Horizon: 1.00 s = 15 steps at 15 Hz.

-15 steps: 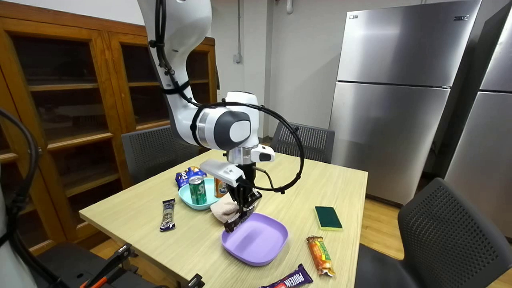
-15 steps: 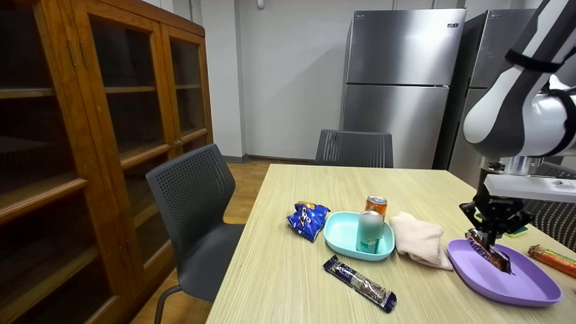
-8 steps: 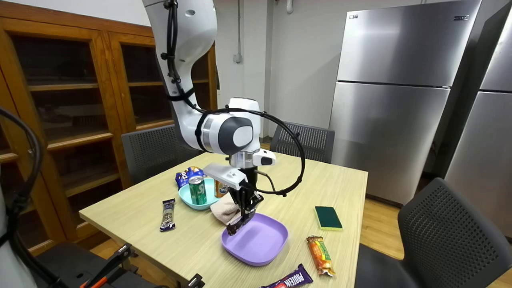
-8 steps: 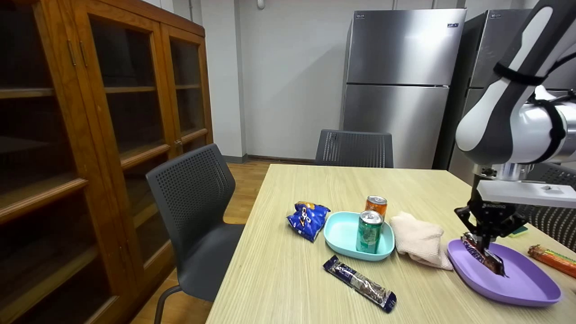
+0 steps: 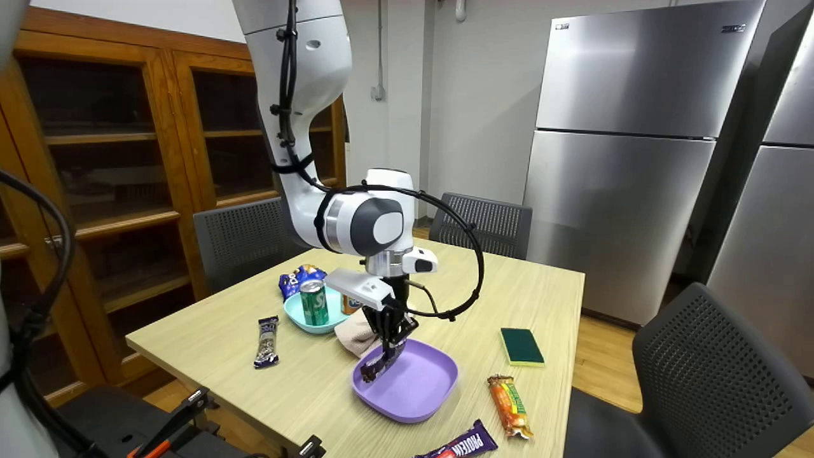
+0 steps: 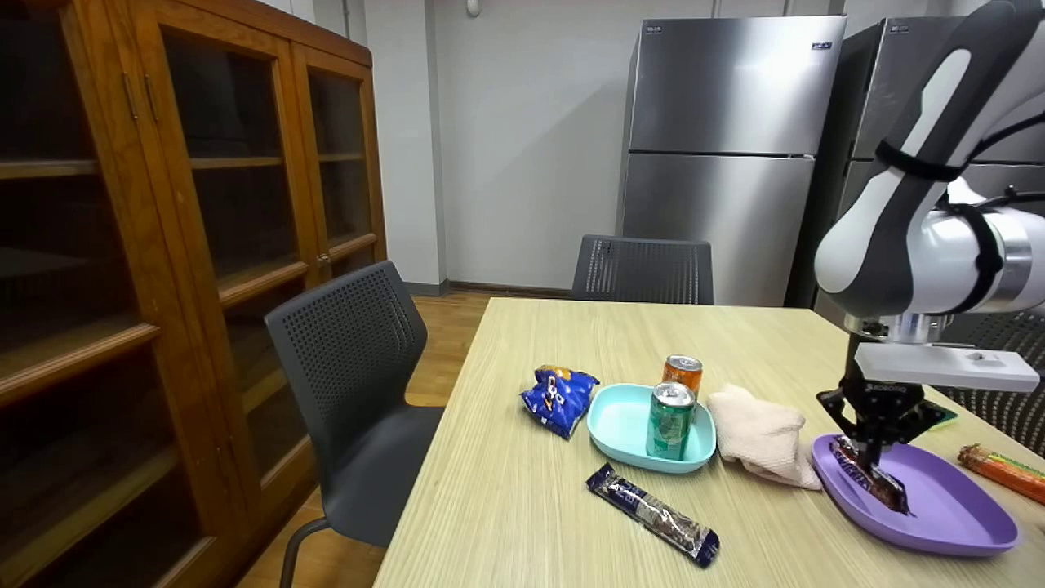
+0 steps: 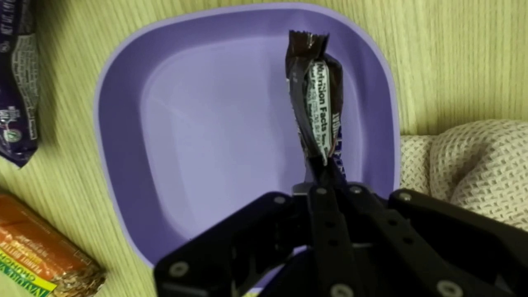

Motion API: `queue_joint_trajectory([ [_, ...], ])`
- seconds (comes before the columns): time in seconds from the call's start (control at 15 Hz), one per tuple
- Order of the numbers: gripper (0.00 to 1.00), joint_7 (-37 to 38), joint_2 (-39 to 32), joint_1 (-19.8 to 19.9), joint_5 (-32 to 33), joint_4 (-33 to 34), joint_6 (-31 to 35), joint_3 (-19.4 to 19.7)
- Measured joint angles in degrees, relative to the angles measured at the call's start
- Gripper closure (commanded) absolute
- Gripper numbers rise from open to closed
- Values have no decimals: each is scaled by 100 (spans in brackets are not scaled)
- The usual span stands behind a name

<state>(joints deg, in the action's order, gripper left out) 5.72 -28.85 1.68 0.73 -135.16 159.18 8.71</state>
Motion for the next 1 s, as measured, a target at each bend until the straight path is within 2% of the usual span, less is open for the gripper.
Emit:
queue_joint_trajectory([
  [0.6, 1, -26, 506, -29, 175, 2, -28, 36],
  [1.0, 0, -8, 775, 65, 193, 22, -53, 304],
])
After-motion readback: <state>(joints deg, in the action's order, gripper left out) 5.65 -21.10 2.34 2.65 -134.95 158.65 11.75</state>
